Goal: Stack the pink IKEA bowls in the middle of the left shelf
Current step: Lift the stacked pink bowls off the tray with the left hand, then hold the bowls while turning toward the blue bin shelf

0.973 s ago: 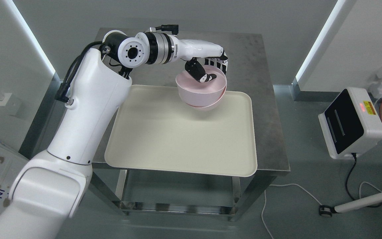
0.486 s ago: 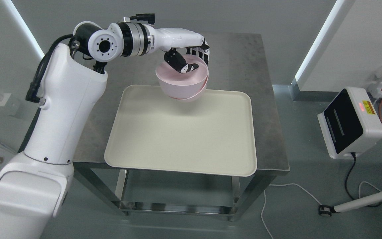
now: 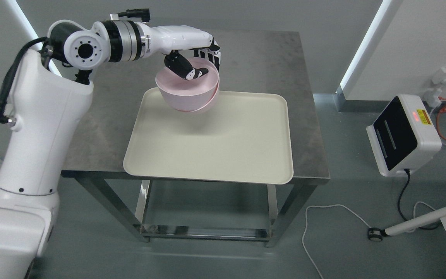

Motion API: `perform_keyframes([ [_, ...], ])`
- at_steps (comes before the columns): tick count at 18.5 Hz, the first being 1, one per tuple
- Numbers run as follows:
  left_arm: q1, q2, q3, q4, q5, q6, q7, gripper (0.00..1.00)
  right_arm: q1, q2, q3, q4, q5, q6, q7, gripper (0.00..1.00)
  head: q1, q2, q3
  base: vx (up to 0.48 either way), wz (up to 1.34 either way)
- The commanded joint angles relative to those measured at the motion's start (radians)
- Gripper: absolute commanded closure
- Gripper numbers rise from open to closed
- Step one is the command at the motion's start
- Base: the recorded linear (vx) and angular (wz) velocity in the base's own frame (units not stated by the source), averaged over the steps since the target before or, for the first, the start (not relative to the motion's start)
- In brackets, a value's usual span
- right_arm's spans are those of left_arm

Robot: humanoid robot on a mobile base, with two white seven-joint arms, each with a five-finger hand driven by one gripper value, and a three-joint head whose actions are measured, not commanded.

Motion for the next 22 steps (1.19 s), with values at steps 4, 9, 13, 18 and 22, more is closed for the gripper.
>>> perform_keyframes([
  [4, 0.055, 0.131, 0.021, -0.089, 0.038, 0.001, 0.0, 0.98, 0.029, -0.017, -0.011, -0.034, -0.001, 0.001, -0.001, 0.0, 0.0, 0.0, 0.0, -0.229, 0.06],
  [9, 0.072, 0.131, 0.038, -0.089, 0.041, -0.019, 0.0, 0.98, 0.029, -0.017, -0.012, -0.034, -0.001, -0.001, -0.001, 0.0, 0.0, 0.0, 0.0, -0.186, 0.13],
  [13, 0.073, 0.129, 0.041, -0.089, 0.044, -0.02, 0.0, 0.98, 0.029, -0.017, -0.011, -0.034, -0.001, 0.001, -0.001, 0.0, 0.0, 0.0, 0.0, -0.134, 0.1],
  [18, 0.075, 0.128, 0.036, -0.089, 0.055, -0.02, 0.0, 0.98, 0.029, -0.017, -0.012, -0.034, -0.001, 0.001, -0.001, 0.0, 0.0, 0.0, 0.0, -0.083, 0.07],
  [22, 0.073, 0.122, 0.03, -0.089, 0.055, -0.02, 0.0, 0.98, 0.029, -0.017, -0.011, -0.034, -0.001, -0.001, -0.001, 0.0, 0.0, 0.0, 0.0, -0.019, 0.04],
])
